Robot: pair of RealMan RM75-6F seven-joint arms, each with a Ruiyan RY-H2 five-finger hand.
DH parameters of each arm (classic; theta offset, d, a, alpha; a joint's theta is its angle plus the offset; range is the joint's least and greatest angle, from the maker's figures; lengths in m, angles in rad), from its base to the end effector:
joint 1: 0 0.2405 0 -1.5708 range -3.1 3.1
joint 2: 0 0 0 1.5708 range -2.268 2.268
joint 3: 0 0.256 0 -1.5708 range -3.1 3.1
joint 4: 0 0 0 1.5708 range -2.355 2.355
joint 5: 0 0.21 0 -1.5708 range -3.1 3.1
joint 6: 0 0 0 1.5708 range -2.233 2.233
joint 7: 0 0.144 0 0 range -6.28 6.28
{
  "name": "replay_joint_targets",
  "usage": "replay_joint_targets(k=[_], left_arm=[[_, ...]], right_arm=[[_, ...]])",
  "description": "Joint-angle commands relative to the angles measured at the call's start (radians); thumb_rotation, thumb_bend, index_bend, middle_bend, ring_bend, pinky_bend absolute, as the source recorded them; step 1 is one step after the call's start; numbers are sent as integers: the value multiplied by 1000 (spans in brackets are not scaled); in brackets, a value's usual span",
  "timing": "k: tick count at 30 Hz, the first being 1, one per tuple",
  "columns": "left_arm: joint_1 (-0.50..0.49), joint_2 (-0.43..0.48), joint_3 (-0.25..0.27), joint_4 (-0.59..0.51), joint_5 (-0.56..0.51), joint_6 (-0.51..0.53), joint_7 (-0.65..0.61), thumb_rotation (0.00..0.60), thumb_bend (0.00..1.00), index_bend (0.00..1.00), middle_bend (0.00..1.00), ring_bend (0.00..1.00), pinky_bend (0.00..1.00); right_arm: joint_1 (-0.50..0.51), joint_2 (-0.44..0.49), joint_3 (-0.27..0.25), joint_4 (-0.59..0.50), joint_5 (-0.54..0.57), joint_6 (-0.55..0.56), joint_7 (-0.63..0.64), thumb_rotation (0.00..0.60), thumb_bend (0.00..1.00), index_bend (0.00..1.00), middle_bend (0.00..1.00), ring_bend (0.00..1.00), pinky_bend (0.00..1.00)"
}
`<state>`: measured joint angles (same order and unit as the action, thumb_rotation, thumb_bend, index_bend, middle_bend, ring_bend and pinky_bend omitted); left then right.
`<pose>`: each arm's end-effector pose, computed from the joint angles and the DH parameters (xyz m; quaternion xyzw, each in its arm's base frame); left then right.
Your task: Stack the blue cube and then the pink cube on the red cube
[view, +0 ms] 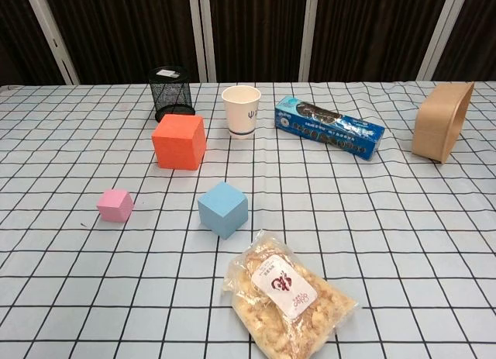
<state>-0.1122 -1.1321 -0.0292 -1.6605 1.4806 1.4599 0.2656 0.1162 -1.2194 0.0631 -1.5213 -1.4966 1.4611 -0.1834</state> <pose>-0.3006 0.1839 0.1452 -0.6422 -0.3334 -0.3193 0.6119 -0.3146 -0.1944 0.1338 0.6304 -0.3304 0.3428 0.6131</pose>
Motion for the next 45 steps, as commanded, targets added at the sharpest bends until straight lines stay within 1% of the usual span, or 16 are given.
replay_joint_targets(k=[1, 19, 24, 27, 28, 32, 33, 35, 36, 37, 39, 41, 43, 45], left_arm=[[-1, 0, 0, 0, -1, -1, 1, 600, 149, 32, 70, 25, 104], [-4, 9, 3, -3, 5, -11, -23, 600, 149, 30, 74, 25, 104], [-4, 10, 12, -2, 33, -3, -41, 600, 149, 30, 77, 25, 104], [-15, 15, 13, 0, 37, -21, -59, 600, 149, 31, 98, 26, 104], [-21, 19, 13, -1, 45, -26, -66, 600, 149, 32, 120, 30, 104], [-70, 47, 8, -8, 117, -55, -122, 600, 149, 33, 176, 52, 105], [-92, 62, 4, -25, 123, -81, -126, 600, 149, 33, 196, 66, 107], [-136, 97, -11, -72, 119, -141, -111, 600, 149, 37, 272, 130, 142], [-162, 113, -22, -100, 117, -172, -96, 600, 149, 43, 337, 180, 183], [-188, 128, -35, -128, 109, -205, -79, 600, 149, 56, 451, 272, 259], [-235, 149, -61, -176, 85, -262, -42, 600, 149, 86, 610, 402, 369], [-284, 148, -93, -205, 57, -315, -1, 600, 149, 145, 769, 548, 506], [-333, 135, -119, -224, 4, -379, 45, 600, 149, 180, 838, 622, 591], [-381, 118, -134, -243, -64, -452, 93, 600, 149, 193, 869, 657, 632]], right_arm=[[2, -1, -1, 0, 2, -6, -4, 600, 108, 0, 0, 0, 127], [-1, -2, -13, -11, 3, -18, -36, 600, 108, 0, 0, 0, 127], [-5, 4, -13, -19, -8, -3, -25, 600, 108, 0, 0, 0, 127], [-8, 8, -14, -20, -6, -2, -19, 600, 108, 0, 0, 0, 127], [-8, 9, -13, -21, -5, -2, -18, 600, 109, 0, 0, 0, 127], [-10, 10, -13, -23, -6, 1, -15, 600, 108, 0, 0, 0, 127], [-11, 11, -14, -24, -9, 2, -13, 600, 108, 0, 0, 0, 127], [-12, 14, -15, -29, -15, 8, -8, 600, 108, 0, 0, 0, 127], [-13, 16, -16, -30, -19, 10, -6, 600, 108, 0, 0, 0, 127], [-14, 17, -16, -31, -21, 13, -5, 600, 108, 0, 0, 0, 127], [-16, 18, -16, -33, -24, 18, -4, 600, 108, 0, 0, 0, 127], [-17, 19, -17, -34, -24, 18, -1, 600, 108, 0, 0, 0, 127], [-16, 20, -17, -34, -22, 14, 0, 600, 108, 0, 0, 0, 127], [-15, 20, -16, -32, -19, 9, 1, 600, 108, 0, 0, 0, 127]])
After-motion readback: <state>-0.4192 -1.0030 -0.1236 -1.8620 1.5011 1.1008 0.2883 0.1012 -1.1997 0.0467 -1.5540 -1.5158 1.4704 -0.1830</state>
